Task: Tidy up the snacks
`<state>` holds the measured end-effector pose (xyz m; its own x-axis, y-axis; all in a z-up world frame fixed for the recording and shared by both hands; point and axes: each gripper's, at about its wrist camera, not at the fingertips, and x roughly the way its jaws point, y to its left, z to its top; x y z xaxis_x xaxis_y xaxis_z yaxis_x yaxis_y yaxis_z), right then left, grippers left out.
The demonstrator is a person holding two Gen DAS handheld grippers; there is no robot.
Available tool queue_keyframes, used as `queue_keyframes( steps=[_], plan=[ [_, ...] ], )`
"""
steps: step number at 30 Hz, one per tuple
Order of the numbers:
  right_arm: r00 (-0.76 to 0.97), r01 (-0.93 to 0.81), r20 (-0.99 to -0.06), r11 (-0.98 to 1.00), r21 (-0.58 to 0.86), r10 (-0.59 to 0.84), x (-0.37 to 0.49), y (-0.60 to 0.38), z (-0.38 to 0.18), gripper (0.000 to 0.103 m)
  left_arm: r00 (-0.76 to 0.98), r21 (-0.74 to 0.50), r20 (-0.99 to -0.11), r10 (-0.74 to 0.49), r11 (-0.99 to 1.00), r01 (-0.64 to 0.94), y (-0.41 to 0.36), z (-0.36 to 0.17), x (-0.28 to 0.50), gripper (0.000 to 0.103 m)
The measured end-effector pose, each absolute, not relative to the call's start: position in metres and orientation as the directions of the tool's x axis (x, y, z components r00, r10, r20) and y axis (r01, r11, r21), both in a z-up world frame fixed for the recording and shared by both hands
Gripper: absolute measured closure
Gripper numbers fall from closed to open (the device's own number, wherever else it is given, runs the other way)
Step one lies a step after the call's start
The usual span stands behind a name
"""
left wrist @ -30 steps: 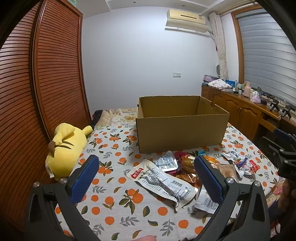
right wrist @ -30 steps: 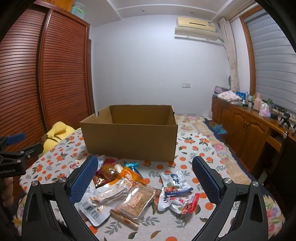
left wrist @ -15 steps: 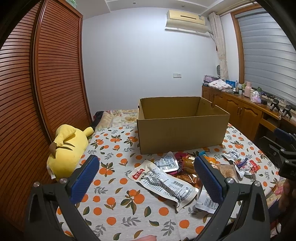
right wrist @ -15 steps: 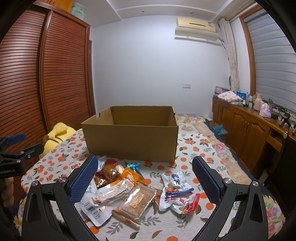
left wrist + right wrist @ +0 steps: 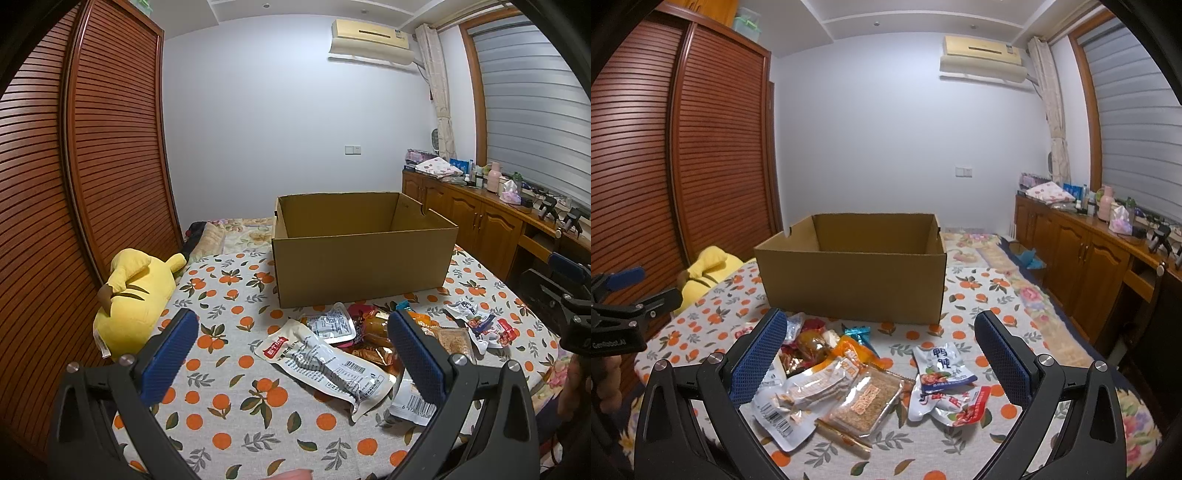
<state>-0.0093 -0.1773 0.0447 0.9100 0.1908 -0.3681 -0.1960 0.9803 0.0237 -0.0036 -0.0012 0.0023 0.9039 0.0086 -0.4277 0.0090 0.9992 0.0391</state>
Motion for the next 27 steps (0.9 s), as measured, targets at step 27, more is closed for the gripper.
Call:
queue_keyframes(
  steps=[27],
  plan=[
    [0.913,-0.199,-0.36,0.98,0.018,0.192,-0.0141,-0.1749,0.0486,0.0,0.896,0.037,-0.443,0.006,0.999,0.012,0.0011,-0.0052,-0.0012,0.0]
  ],
)
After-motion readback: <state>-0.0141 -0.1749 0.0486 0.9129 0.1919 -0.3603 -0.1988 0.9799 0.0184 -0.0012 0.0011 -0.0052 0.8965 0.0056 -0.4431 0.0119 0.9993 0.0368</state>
